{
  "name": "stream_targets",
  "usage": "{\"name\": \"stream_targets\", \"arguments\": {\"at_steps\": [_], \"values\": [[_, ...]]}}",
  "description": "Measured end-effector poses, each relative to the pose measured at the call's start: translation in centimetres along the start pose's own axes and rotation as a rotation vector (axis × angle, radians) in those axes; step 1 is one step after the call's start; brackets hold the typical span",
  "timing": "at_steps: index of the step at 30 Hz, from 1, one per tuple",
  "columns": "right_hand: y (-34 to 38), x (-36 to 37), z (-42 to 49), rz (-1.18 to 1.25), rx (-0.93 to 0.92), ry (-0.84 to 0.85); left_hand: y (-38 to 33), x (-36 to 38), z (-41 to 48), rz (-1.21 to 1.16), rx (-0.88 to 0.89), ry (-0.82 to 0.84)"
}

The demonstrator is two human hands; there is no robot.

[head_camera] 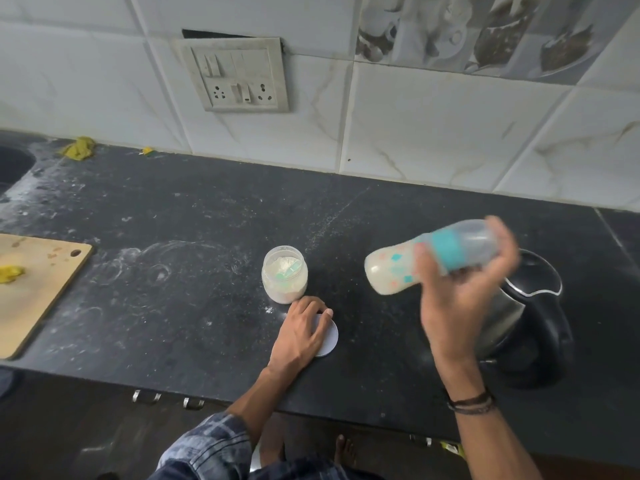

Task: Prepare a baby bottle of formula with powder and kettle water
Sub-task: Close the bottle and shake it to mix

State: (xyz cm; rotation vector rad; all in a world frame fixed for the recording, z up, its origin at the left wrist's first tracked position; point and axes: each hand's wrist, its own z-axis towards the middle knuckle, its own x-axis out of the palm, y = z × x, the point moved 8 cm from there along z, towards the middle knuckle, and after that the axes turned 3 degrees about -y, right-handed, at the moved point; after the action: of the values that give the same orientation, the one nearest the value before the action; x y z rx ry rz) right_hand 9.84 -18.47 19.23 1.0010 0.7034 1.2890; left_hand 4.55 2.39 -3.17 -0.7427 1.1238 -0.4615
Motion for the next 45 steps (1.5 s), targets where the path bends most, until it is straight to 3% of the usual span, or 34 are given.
{"name": "stream_targets", "arguments": {"at_steps": [2, 4, 8, 14, 15, 18, 19, 24, 25, 28, 29, 33, 35, 39, 40, 45], "values": [[1.1, -1.5, 0.1, 0.038, -0.098, -0.175, -0.2, -0.1, 0.1, 0.0, -0.005, 0.001], [1.1, -2.0, 0.2, 0.011, -0.128, -0.233, -0.2, -0.2, 0.1, -0.002, -0.001, -0.001], [-0.9, 1.8, 0.0, -0.049, 0.062, 0.177, -0.2, -0.2, 0.0, 0.001, 0.008, -0.005], [0.7, -1.2, 0.3, 0.093, -0.041, -0.188, -0.2, -0.1, 0.1, -0.007, 0.004, -0.007], [0.4, -0.8, 0.4, 0.073, -0.009, -0.148, -0.2, -0.1, 0.1, -0.007, 0.003, -0.006], [-1.6, 1.9, 0.2, -0.02, 0.153, 0.18, -0.1, -0.1, 0.0, -0.008, -0.004, -0.006], [-1.8, 1.7, 0.3, -0.015, 0.169, 0.18, 0.0, -0.1, 0.1, -0.009, -0.008, -0.004], [0.0, -1.3, 1.2, 0.079, 0.012, -0.144, -0.1, -0.1, 0.1, -0.015, -0.012, 0.002], [-0.2, -1.1, 1.1, 0.051, 0.013, -0.13, 0.0, -0.1, 0.1, -0.018, -0.016, 0.0], [-1.8, 1.8, 0.2, -0.075, 0.11, 0.189, 0.2, 0.0, 0.0, -0.022, -0.019, 0.003], [-2.1, 2.0, -0.2, -0.071, 0.126, 0.226, 0.2, 0.0, 0.0, -0.027, -0.019, 0.005], [-0.4, -0.1, 0.2, 0.059, 0.033, -0.035, 0.3, 0.2, 0.1, -0.021, -0.03, 0.021], [-0.6, -0.5, 0.6, 0.055, 0.038, -0.088, 0.3, 0.2, 0.1, -0.017, -0.022, 0.017], [-1.8, 2.0, 0.2, -0.128, 0.079, 0.252, 0.2, 0.0, 0.0, -0.03, -0.019, 0.012], [-1.1, 1.8, 0.2, -0.12, 0.037, 0.237, 0.0, 0.0, 0.0, -0.033, -0.019, 0.013], [2.0, -1.4, 1.4, 0.053, -0.138, -0.154, -0.1, -0.1, 0.1, -0.018, -0.015, 0.007]]}}
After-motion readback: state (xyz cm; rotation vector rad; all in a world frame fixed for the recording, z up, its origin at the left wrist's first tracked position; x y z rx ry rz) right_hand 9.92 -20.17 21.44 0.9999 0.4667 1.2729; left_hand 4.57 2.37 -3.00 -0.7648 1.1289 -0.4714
